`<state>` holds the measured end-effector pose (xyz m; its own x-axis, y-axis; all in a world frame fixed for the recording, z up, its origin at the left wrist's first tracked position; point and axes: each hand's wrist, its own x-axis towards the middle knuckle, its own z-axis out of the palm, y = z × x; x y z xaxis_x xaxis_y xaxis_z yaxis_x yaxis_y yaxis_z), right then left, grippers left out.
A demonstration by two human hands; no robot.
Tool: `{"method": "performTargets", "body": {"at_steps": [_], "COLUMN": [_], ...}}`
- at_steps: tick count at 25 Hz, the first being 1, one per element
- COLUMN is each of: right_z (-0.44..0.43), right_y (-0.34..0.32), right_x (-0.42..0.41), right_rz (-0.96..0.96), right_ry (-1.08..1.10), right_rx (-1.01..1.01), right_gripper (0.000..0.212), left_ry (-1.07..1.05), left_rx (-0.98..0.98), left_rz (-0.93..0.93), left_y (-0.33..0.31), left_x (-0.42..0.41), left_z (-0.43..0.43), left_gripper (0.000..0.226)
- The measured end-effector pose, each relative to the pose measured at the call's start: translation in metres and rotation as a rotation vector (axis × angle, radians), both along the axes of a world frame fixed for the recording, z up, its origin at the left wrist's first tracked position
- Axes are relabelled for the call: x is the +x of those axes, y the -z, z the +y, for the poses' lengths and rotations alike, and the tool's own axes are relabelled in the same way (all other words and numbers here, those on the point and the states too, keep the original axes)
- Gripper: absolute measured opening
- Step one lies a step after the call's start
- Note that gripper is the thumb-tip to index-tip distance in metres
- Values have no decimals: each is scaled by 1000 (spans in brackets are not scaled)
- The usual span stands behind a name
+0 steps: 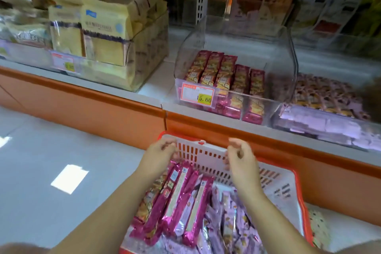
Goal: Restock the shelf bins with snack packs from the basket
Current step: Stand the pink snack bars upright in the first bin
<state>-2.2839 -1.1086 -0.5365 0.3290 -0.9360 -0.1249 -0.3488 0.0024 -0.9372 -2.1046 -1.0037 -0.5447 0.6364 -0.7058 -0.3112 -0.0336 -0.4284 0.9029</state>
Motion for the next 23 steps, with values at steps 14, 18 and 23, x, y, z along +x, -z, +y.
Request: {"method": "performTargets", "body": {"at_steps": [14, 18, 23], "right_z": [84, 77, 65], "right_y": [178, 163, 124], "right_x": [-11, -21, -47], "right_rz": [527, 274, -412], "right_ry": [-323, -218, -43], "right_rx": [427, 657, 1225], "right_gripper": [76, 60, 37], "left_ry": [156, 114, 45], "left_rx": [371, 365, 319], "left_rz": [269, 327, 492], "left_y": [90, 94, 100], "left_x": [-54, -55, -67], "left_z": [32, 31, 22], "left_gripper": [29, 30, 44]}}
